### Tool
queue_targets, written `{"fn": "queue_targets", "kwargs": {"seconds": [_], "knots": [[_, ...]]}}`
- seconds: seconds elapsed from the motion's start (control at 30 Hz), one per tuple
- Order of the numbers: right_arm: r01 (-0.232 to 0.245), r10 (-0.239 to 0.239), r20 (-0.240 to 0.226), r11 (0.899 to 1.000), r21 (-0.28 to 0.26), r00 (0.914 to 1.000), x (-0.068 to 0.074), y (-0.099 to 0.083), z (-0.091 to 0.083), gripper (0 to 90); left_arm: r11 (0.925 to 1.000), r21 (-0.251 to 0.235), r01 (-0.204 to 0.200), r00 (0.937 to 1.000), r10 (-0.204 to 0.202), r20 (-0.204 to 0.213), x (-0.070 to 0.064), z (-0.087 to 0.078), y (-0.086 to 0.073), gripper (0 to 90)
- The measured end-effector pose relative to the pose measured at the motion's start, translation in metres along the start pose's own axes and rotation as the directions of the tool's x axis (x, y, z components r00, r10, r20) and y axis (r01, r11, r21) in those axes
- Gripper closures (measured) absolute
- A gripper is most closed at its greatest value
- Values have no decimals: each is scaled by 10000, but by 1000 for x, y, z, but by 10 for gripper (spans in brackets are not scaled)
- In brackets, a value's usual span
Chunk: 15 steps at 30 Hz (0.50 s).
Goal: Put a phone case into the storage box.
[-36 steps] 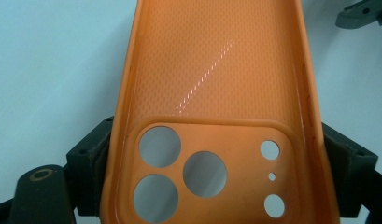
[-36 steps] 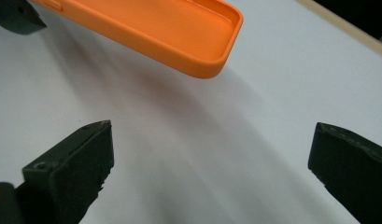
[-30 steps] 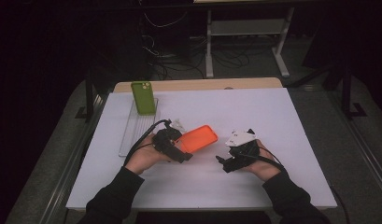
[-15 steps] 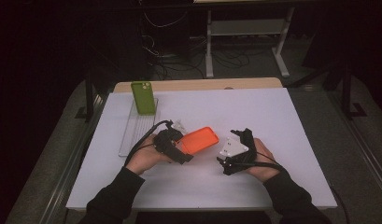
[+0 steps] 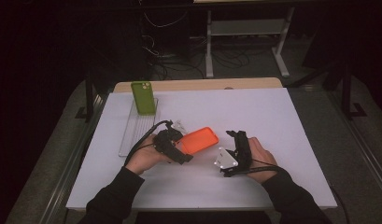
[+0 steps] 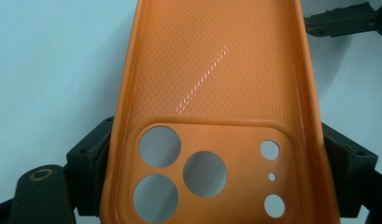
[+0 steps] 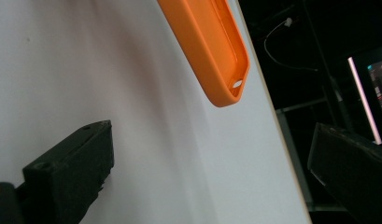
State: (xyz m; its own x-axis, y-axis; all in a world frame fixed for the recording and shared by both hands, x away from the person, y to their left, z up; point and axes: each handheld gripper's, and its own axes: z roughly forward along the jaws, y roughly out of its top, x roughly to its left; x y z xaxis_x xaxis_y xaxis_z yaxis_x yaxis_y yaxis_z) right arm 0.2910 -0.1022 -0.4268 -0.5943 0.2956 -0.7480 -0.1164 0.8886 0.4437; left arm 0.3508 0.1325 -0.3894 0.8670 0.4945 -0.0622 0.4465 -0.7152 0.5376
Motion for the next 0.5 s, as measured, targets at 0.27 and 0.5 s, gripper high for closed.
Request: {"fn": "queue_targets", "kwargs": {"seconds": [0.27,0.5], "knots": [[1055,-1054,940,9944,36,9900,7,3,1,0,9998,146,-155,9999,156,-67,1,-1,0,155],[1757,-1735,1363,9844,-40,9754,14,10,2,0,9996,180,-196,9998,196,-5,-1,0,2,156]]}}
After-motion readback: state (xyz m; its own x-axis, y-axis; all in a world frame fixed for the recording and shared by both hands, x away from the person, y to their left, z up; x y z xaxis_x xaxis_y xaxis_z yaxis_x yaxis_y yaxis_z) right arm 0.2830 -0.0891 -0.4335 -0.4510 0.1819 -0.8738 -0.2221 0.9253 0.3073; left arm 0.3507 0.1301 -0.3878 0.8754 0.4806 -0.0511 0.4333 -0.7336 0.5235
